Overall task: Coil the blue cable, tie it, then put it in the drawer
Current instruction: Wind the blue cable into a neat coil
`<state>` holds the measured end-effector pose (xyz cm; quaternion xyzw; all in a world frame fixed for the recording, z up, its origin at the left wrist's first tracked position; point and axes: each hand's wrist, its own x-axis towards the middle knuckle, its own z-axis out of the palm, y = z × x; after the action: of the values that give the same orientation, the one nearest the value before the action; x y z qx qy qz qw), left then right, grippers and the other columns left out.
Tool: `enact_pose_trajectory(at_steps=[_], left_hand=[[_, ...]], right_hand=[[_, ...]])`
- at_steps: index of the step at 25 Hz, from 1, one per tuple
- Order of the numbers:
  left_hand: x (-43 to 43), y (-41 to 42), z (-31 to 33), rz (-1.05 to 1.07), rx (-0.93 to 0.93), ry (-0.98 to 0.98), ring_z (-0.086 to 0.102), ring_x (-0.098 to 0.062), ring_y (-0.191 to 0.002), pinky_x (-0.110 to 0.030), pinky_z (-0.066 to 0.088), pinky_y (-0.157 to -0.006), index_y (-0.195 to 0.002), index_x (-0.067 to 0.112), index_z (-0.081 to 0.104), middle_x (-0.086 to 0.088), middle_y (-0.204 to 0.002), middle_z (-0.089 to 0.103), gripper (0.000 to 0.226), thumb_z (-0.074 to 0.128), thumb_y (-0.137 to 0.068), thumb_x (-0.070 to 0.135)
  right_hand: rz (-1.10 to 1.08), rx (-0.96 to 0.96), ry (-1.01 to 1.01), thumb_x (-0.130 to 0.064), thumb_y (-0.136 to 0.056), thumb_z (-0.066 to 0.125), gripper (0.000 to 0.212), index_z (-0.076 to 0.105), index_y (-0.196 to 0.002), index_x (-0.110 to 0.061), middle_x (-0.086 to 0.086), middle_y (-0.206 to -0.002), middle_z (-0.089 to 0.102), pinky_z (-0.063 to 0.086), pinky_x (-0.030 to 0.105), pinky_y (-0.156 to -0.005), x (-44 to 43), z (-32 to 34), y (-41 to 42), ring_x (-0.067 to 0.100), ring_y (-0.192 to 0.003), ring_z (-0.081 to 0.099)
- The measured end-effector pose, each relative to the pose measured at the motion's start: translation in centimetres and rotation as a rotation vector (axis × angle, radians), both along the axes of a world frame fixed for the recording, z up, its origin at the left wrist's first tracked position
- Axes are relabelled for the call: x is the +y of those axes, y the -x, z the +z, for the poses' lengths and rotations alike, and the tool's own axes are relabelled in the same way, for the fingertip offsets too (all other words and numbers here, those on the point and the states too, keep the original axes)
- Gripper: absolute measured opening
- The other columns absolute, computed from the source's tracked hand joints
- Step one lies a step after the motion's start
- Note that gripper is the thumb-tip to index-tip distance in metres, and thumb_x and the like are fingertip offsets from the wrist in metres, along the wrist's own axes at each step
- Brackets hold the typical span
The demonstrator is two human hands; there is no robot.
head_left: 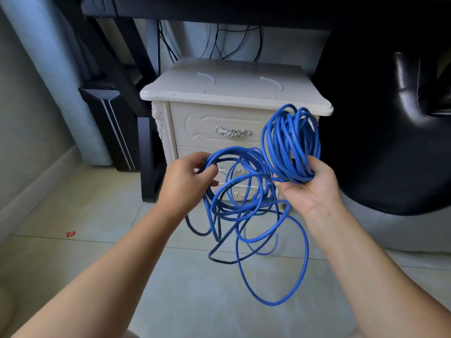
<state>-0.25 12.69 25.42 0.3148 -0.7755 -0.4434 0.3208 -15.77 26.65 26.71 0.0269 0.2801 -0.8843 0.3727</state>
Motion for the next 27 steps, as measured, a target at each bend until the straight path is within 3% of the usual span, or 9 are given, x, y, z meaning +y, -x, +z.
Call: enact_pose_trajectory(at_steps=[4,7,12,15,18,20,24,27], left_hand=[[-0.1,0.5,-0.2,-0.042,-0.181,-0.054,0.07,-0.02,-0.059,-0.036,0.058,-0.064,-0.085,0.015,0.067,0.001,-0.06,0.068,0.012,0.057,-0.088,0.021],[-0.6,0.6,-0.5,-0.115,-0.21,-0.325,0.059,-0.024,-0.055,-0.046,0.058,-0.075,-0.076,0.002,0.062,-0.003,-0.056,0.057,0.028,0.059,-0.085,0.029],[-0.4,0.1,0.3,-0.31,-0.004,-1.005,0.051,-0.016,-0.047,-0.031,0.055,-0.061,-0.07,0.012,0.054,-0.002,-0.055,0.051,0.027,0.051,-0.096,0.017],[-1.2,-0.5,0.5,-0.397,0.126,-1.22,0.055,-0.014,-0.051,-0.029,0.056,-0.059,-0.06,0.011,0.058,-0.001,-0.059,0.056,0.029,0.053,-0.088,0.017],[-1.8,-1.3,0.9,-0.515,0.331,-1.398,0.062,-0.013,-0.055,-0.026,0.057,-0.054,-0.07,0.004,0.067,-0.004,-0.068,0.065,0.016,0.069,-0.078,0.018],[-1.6,-1.8,1.2,-0.625,0.321,-1.264,0.059,-0.009,-0.048,-0.02,0.051,-0.047,-0.076,0.005,0.067,-0.004,-0.066,0.066,0.008,0.074,-0.079,0.008],[0.6,-1.4,1.3,-0.609,-0.049,-0.522,0.05,-0.01,-0.043,-0.021,0.047,-0.051,-0.082,0.012,0.049,-0.003,-0.08,0.071,0.027,0.07,-0.084,-0.004],[1.8,-0.9,0.8,-0.551,-0.132,-0.35,0.055,-0.012,-0.046,-0.025,0.046,-0.055,-0.087,0.011,0.046,-0.001,-0.084,0.072,0.027,0.072,-0.085,0.003]], right_hand=[[-0.007,-0.001,0.028,0.0,-0.061,0.054,0.022,0.059,-0.081,-0.007,0.009,-0.085,0.064,0.056,0.049,-0.087,0.1,0.6,-0.4,0.03,-0.096,0.067],[0.008,-0.009,0.009,0.002,-0.066,0.053,0.019,0.058,-0.082,-0.007,0.007,-0.088,0.061,0.057,0.044,-0.086,0.1,0.7,-0.6,0.028,-0.098,0.066],[0.102,0.149,-0.193,0.001,-0.09,0.045,0.018,0.059,-0.087,-0.011,0.003,-0.073,0.056,0.06,0.036,-0.067,0.0,0.8,-0.4,0.022,-0.074,0.063],[0.165,0.271,-0.365,-0.001,-0.09,0.046,0.017,0.06,-0.091,-0.011,0.005,-0.074,0.056,0.057,0.033,-0.062,0.3,0.6,-0.3,0.022,-0.066,0.062],[0.213,0.208,-0.333,-0.001,-0.089,0.046,0.02,0.058,-0.104,-0.007,0.006,-0.076,0.061,0.056,0.031,-0.053,0.5,0.1,-0.4,0.022,-0.061,0.068],[0.191,0.138,-0.302,-0.002,-0.09,0.044,0.017,0.058,-0.099,-0.006,0.007,-0.068,0.063,0.056,0.033,-0.048,0.5,0.2,-0.8,0.023,-0.055,0.069],[0.064,-0.086,-0.263,-0.001,-0.094,0.044,0.017,0.06,-0.091,-0.006,0.012,-0.074,0.07,0.06,0.04,-0.06,-0.1,0.2,-0.9,0.028,-0.061,0.072],[0.035,-0.102,-0.402,0.0,-0.094,0.047,0.013,0.057,-0.087,-0.005,0.013,-0.08,0.064,0.054,0.041,-0.063,-0.4,-0.5,-1.5,0.028,-0.069,0.067]])
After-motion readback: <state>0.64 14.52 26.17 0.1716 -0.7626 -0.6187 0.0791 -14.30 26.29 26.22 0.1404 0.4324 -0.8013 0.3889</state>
